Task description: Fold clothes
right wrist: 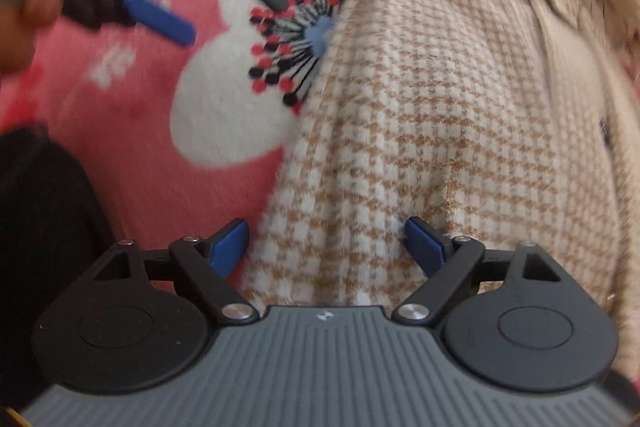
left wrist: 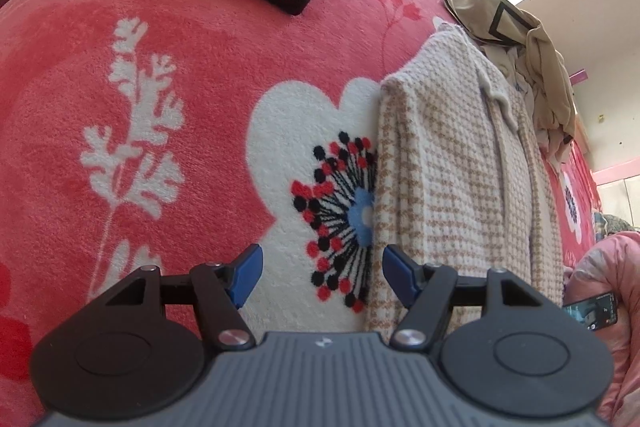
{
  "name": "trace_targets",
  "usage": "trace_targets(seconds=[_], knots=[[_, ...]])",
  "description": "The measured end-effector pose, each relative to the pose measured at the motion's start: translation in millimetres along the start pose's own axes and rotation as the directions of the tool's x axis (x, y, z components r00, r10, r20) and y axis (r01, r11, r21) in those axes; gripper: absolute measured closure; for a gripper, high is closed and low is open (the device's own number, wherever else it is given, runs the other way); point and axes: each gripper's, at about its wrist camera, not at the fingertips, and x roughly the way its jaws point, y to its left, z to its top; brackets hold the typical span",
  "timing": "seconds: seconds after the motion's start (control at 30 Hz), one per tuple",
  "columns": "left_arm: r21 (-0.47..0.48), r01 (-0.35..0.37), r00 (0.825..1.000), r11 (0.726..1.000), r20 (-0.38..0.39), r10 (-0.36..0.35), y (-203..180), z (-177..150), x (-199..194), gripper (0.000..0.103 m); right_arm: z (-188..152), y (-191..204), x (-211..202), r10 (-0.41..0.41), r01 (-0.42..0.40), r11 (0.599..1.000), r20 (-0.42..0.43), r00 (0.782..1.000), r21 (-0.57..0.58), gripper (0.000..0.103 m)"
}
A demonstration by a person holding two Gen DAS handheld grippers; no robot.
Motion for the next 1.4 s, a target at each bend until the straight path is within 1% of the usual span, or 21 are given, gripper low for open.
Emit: trace_targets(seconds=[0.07,0.1,0.17,0.23,0.3,0.37,0.43,0.6,0.63,0.67,0.7,0.73,0.77,0.8,0.83,1.03,1.13,1.2,1.3,1.4], knots=[[0.007,0.0,1.0,1.0,0.003,0.0,-0.2,1.5,0.9,0.036,-1.7,3.3,-1.3,-0.032,0.032,0.999,0.0,0.999,-0.03,0.021],[0.011,0.002,1.0,1.0,0.005,-0.002,-0.4,2.4,1.5,0.036,-3.3,4.3,-2.6,-0.046,0.046,0.998,0.001,0.999,-0.04,0.025],[0.02,0.005,1.0,1.0,0.007,-0.005,-1.7,4.7,3.7,0.036,-5.4,5.1,-6.4,-0.073,0.073,0.996,0.003,0.997,-0.05,0.035],[0.033,0.008,1.0,0.999,0.004,-0.009,-4.4,7.1,7.8,0.036,-5.6,3.3,-10.9,-0.103,0.103,0.993,0.008,0.995,-0.054,0.055],[0.053,0.01,1.0,0.999,-0.001,-0.01,-8.3,9.6,13.5,0.036,-6.5,-2.9,-18.9,-0.121,0.121,0.992,0.015,0.993,-0.034,0.065],[0.07,0.01,1.0,0.997,-0.006,-0.01,-12.7,12.3,19.9,0.036,-8.0,-6.5,-23.7,-0.14,0.141,0.989,0.032,0.99,-0.031,0.066],[0.079,0.013,1.0,0.997,-0.008,-0.012,-16.4,14.9,25.9,0.036,-9.4,-1.8,-22.6,-0.155,0.157,0.986,0.041,0.987,-0.06,0.066],[0.088,0.023,1.0,0.996,0.008,-0.024,-25.9,18.3,32.3,0.036,-6.7,10.9,-1.8,-0.195,0.2,0.969,0.051,0.98,-0.143,0.062],[0.088,0.025,1.0,0.996,0.014,-0.026,-27.7,19.0,32.5,0.036,-5.2,11.8,1.5,-0.198,0.205,0.967,0.055,0.979,-0.154,0.062],[0.086,0.028,0.999,0.996,0.019,-0.03,-29.8,20.1,32.9,0.036,-4.3,9.4,1.9,-0.19,0.197,0.969,0.054,0.98,-0.15,0.063],[0.086,0.03,0.999,0.996,0.024,-0.032,-32.1,21.6,33.4,0.036,-3.5,4.3,1.7,-0.172,0.178,0.975,0.051,0.984,-0.135,0.067],[0.088,0.031,0.999,0.996,0.031,-0.034,-34.8,23.7,34.4,0.036,-3.2,-2.3,0.3,-0.151,0.156,0.981,0.049,0.987,-0.116,0.074],[0.095,0.031,0.999,0.995,0.037,-0.035,-38.0,26.7,35.8,0.036,-2.8,-8.8,-2.8,-0.134,0.138,0.985,0.05,0.99,-0.099,0.079],[0.106,0.03,0.998,0.994,0.043,-0.035,-41.6,30.3,37.7,0.036,-2.5,-15.3,-6.0,-0.116,0.12,0.989,0.053,0.992,-0.083,0.086],[0.117,0.028,0.998,0.993,0.049,-0.034,-45.1,34.4,39.9,0.036,-2.3,-20.8,-10.3,-0.101,0.105,0.992,0.058,0.993,-0.07,0.087],[0.159,0.009,0.997,0.987,0.073,-0.021,-64.8,71.4,64.4,0.036,-1.3,-45.7,-28.5,-0.017,0.013,0.999,0.079,0.997,0.052,0.088],[0.172,0.021,0.998,0.985,0.048,-0.03,-76.5,90.2,85.0,0.036,-1.5,-54.3,-30.9,0.015,-0.023,0.995,0.081,0.997,0.099,0.088],[0.189,0.003,0.999,0.982,0.047,-0.012,-85.2,100.6,99.3,0.036,-1.2,-59.5,-32.3,0.029,-0.039,0.992,0.085,0.996,0.116,0.088],[0.216,-0.045,0.998,0.975,0.057,0.033,-98.2,114.3,119.5,0.039,0.9,-69.2,-32.6,0.053,-0.065,0.988,0.087,0.995,0.139,0.088],[0.237,-0.054,0.997,0.97,0.067,0.039,-106.9,123.2,131.5,0.04,3.7,-78.8,-31.7,0.079,-0.092,0.983,0.082,0.993,0.158,0.088]])
